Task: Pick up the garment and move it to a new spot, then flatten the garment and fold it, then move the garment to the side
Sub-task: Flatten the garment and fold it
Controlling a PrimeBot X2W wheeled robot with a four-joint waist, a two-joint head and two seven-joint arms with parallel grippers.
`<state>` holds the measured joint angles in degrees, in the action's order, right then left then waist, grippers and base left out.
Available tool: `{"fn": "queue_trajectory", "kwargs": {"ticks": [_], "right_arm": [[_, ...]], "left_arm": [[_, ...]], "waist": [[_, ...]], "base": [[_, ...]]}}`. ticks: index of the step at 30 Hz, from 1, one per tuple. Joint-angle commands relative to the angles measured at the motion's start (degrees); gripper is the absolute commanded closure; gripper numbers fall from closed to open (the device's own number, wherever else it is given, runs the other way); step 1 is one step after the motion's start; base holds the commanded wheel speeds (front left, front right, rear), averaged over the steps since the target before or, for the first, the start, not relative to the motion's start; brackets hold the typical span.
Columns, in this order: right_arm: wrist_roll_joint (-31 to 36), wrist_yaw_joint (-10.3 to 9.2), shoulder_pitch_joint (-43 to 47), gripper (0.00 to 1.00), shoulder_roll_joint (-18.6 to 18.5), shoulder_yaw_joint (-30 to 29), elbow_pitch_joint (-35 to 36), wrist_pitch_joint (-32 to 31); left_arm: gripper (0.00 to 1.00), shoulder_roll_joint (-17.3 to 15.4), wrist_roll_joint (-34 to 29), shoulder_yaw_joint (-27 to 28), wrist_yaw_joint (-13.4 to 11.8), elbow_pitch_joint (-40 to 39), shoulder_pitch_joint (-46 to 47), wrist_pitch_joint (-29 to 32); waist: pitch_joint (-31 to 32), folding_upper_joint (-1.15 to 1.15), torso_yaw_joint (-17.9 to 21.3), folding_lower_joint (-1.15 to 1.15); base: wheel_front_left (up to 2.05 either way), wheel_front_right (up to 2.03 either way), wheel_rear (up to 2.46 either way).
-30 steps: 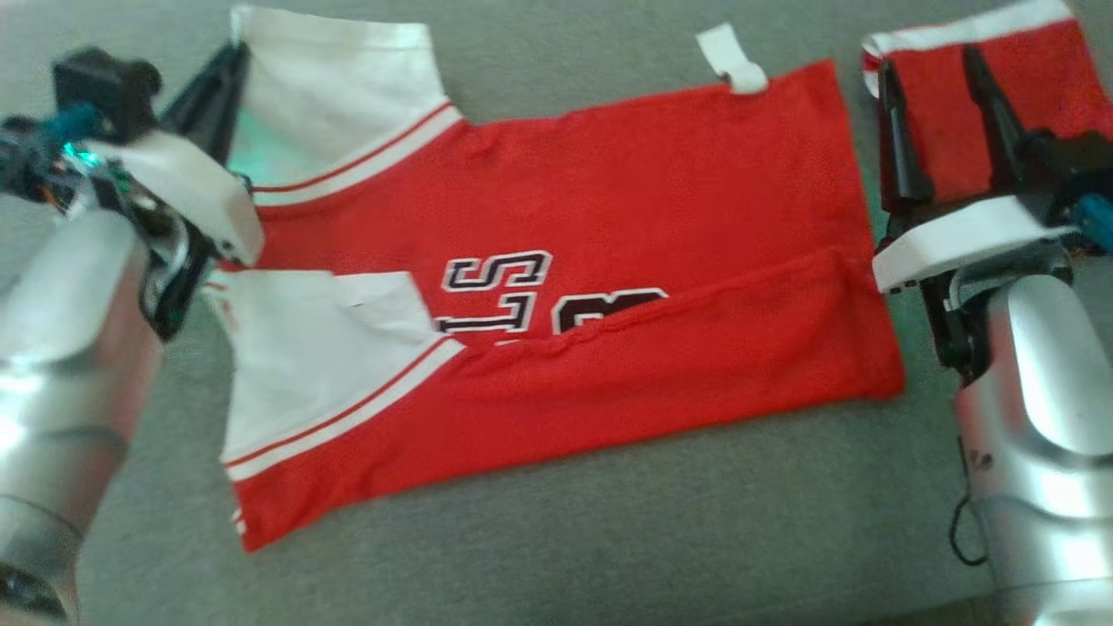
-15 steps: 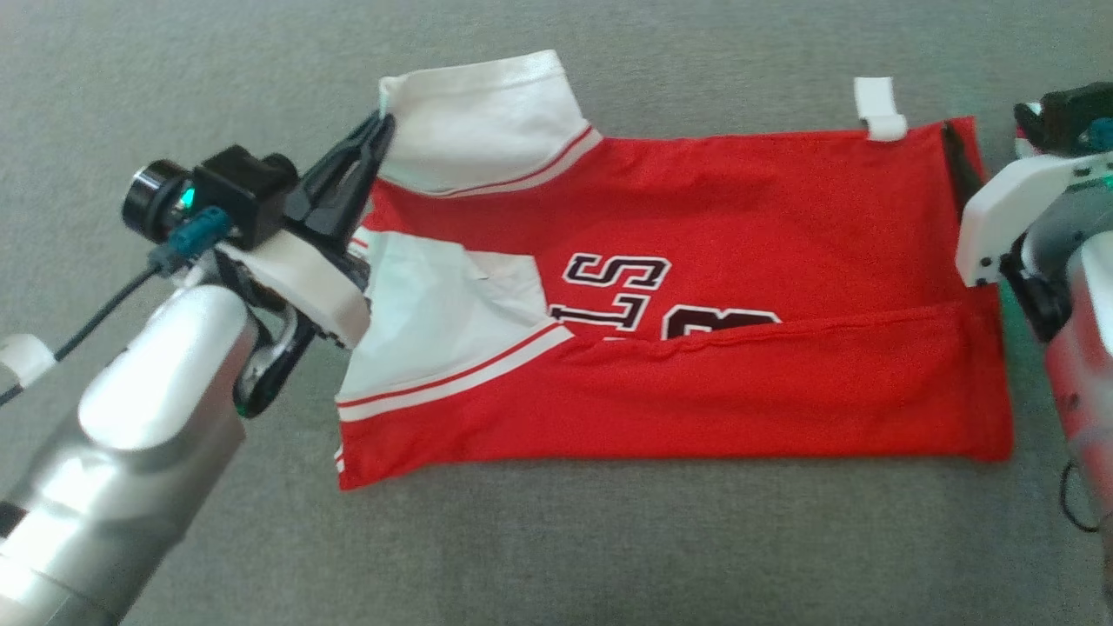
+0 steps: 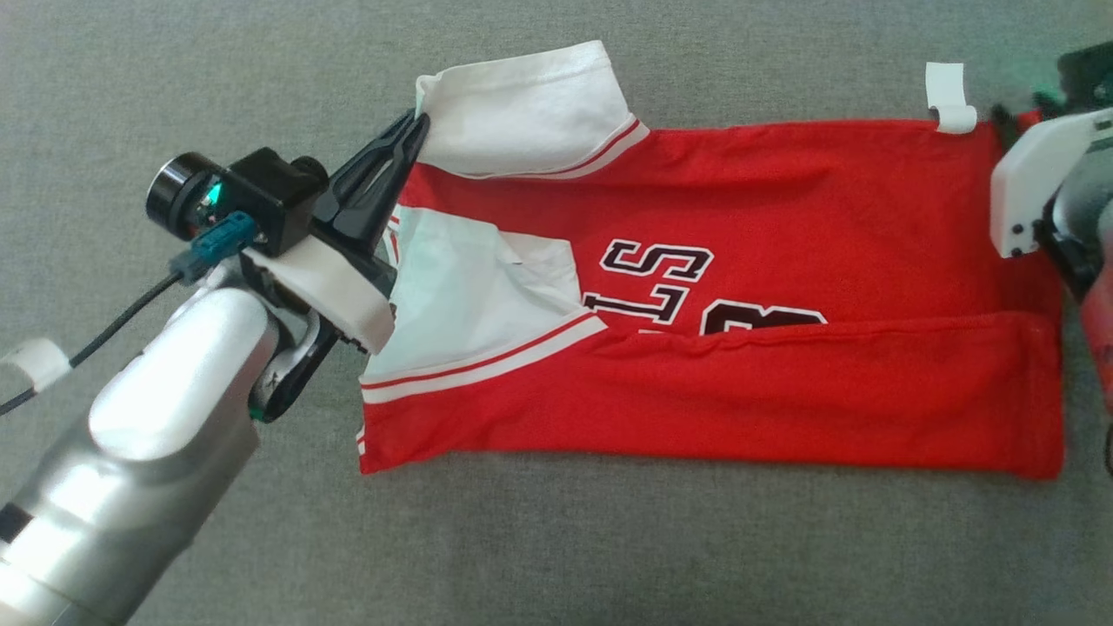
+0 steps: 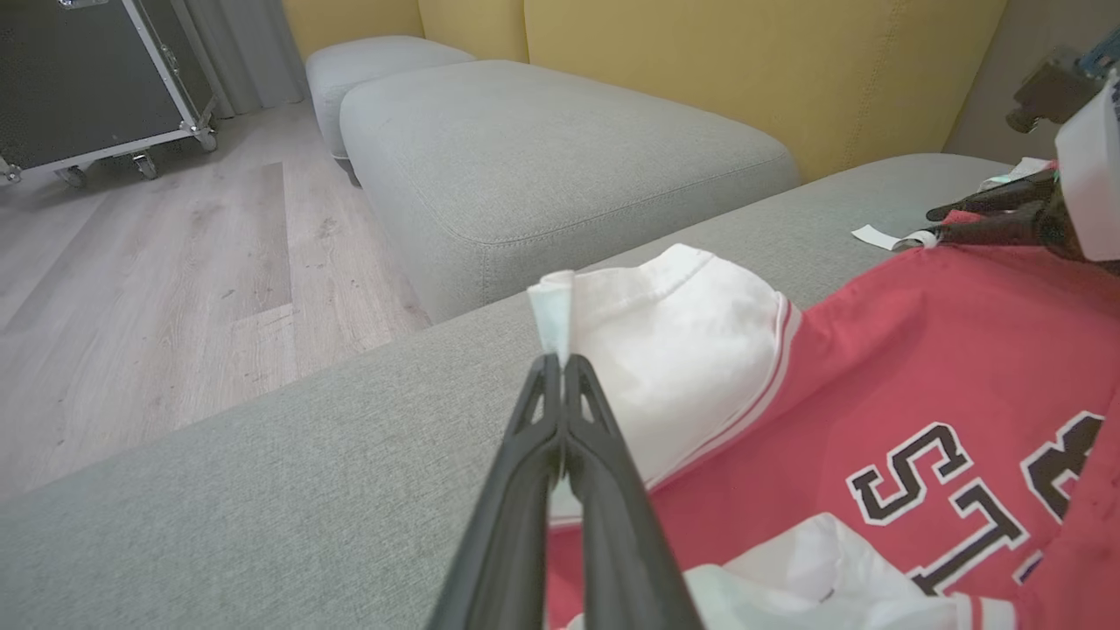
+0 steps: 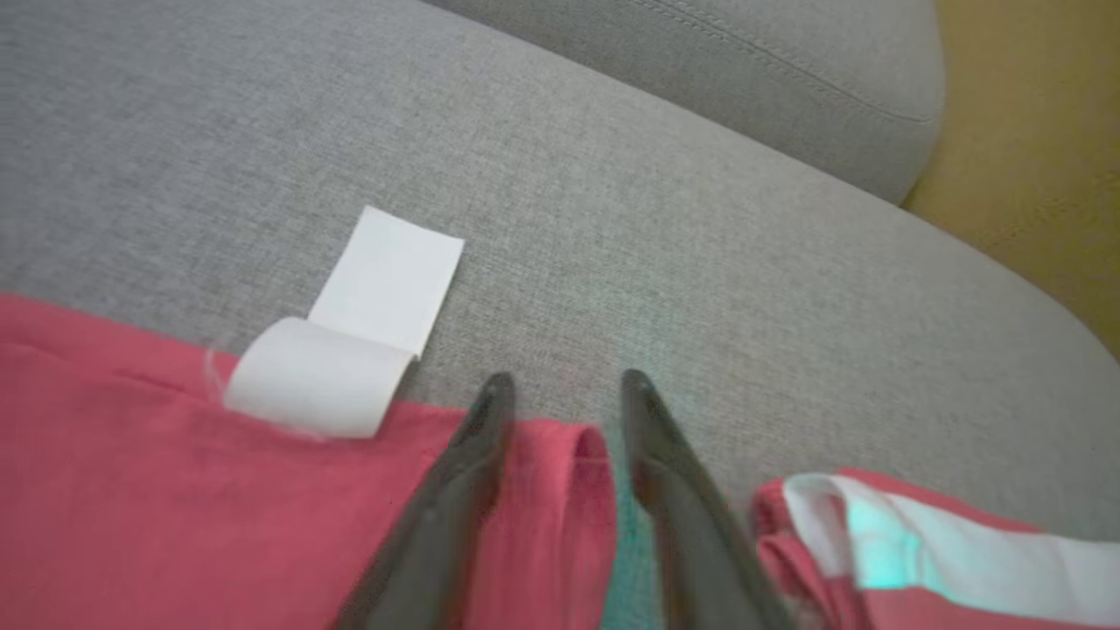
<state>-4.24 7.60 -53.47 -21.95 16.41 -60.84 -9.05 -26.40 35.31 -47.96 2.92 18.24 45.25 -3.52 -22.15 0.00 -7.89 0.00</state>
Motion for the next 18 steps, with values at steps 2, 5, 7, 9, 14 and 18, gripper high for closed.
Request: {"fn": "queue_trajectory", "kwargs": {"ticks": [2,5,7,9,14,18], "right_arm": [[-1.34,-0.11,-0.16,1.00,0.51,2.11,-0.68,0.53],[-3.43,-0.11,-1.23,1.00,1.21,3.55,-1.22,1.27],[-4.82,-0.11,-1.95,1.00,1.53,4.34,-1.18,2.18],[-6.93,-0.11,-2.69,1.00,2.09,4.49,-0.98,3.29],[-12.08,-0.11,-4.80,1.00,3.09,5.77,0.81,7.27],[-14.36,-0.11,-6.01,1.00,3.39,5.91,1.72,9.21]], "left_arm": [[1.00,-2.73,-0.32,2.74,-0.90,-0.63,2.25,0.06],[1.00,-3.16,-0.07,3.34,-1.47,0.77,2.36,-0.25],[1.00,-3.55,0.06,3.81,-1.85,1.81,2.50,-0.56],[1.00,-3.87,0.31,4.31,-2.14,2.83,2.67,-0.88],[1.00,-4.65,0.82,5.76,-2.78,5.71,3.90,-1.97],[1.00,-4.84,0.92,6.24,-2.69,7.36,5.14,-2.30]], "waist": [[0.00,0.00,0.41,0.00],[0.34,0.00,1.31,0.00],[0.62,0.00,2.08,0.00],[0.95,0.00,2.92,0.00],[1.84,0.00,5.14,0.00],[1.97,0.00,5.95,0.00]], "base": [[0.00,0.00,0.00],[0.00,0.00,0.00],[0.00,0.00,0.00],[0.00,0.00,0.00],[0.00,0.00,0.00],[0.00,0.00,0.00]]}}
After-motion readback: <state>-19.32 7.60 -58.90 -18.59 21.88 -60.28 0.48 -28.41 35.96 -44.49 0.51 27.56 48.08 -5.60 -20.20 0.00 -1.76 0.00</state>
